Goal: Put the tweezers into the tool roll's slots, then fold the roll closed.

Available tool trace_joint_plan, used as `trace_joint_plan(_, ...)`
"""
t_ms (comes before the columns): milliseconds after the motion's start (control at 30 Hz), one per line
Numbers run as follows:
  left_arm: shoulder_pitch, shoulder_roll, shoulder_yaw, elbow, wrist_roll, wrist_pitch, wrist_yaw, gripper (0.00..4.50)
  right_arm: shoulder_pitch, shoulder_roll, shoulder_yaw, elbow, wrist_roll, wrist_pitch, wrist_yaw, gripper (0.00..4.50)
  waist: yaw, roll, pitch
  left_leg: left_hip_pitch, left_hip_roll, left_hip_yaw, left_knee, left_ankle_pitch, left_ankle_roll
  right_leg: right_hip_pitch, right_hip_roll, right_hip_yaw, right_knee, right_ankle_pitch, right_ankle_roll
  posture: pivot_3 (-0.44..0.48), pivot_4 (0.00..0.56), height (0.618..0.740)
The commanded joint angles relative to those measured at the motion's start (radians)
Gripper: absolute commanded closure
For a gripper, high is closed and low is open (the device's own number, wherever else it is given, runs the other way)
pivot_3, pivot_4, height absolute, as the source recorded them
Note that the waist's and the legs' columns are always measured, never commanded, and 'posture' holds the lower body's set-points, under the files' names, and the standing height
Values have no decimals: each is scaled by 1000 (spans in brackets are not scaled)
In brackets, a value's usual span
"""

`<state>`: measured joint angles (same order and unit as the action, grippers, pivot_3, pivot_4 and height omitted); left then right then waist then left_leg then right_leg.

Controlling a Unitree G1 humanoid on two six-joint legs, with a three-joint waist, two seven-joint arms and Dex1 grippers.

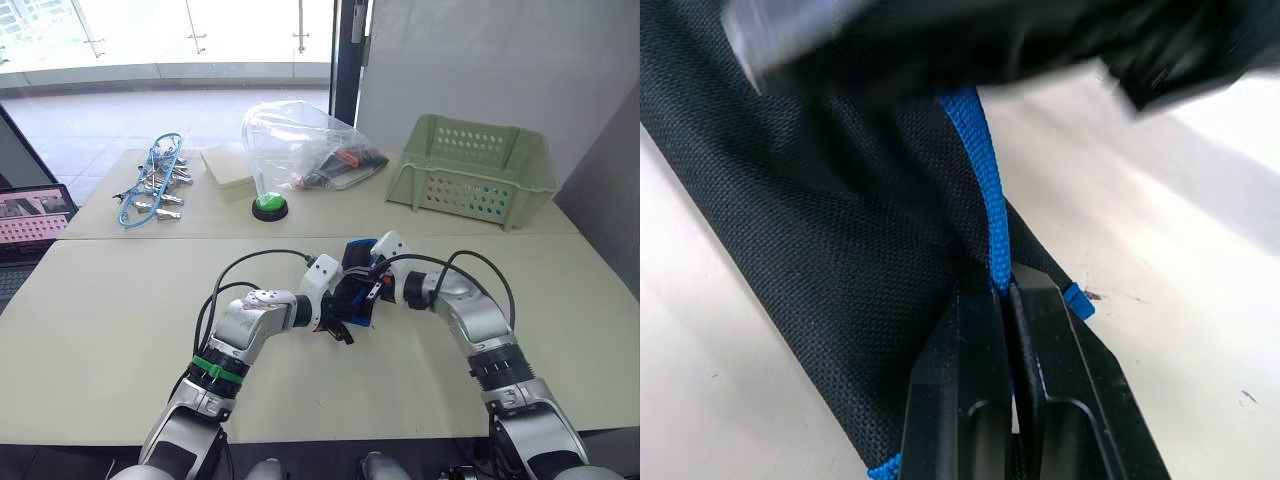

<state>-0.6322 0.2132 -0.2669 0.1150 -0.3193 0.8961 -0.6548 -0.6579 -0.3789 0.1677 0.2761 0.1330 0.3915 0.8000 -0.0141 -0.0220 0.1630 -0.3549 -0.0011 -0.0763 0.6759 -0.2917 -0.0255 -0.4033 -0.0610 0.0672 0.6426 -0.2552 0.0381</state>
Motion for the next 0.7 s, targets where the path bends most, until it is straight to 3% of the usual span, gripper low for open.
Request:
trace_joint_plan(33, 54, 6, -49, 26, 15, 56, -5, 4479, -20, -28, 2, 72, -61, -33, -44, 4500, 0, 0, 0, 0, 0, 0, 0, 0, 0, 0, 0, 0, 0, 0, 0, 0, 150, 740)
trace_joint_plan(267, 68, 51, -85, -72, -17, 20, -106, 4479, -7, -36, 32, 141, -92, -39, -32, 4500, -5, 0, 0, 0, 0, 0, -1, 0, 0, 0, 0, 0, 0, 0, 0, 0, 150, 740)
trace_joint_plan(633, -7, 166, 100, -156, -113, -51, -206, 930, -17, -27, 55, 233, -126, -76, -30, 4500, -5, 0, 0, 1, 0, 0, 0, 0, 0, 0, 0, 0, 2, 0, 0, 0, 150, 740)
trace_joint_plan(700, -4, 175, 108, -168, -120, -84, -234, 930, -21, -25, 52, 240, -126, -95, -36, 4500, -4, 0, 0, 1, 0, 0, 1, 0, 0, 1, 0, 0, 2, 0, 0, 0, 150, 740)
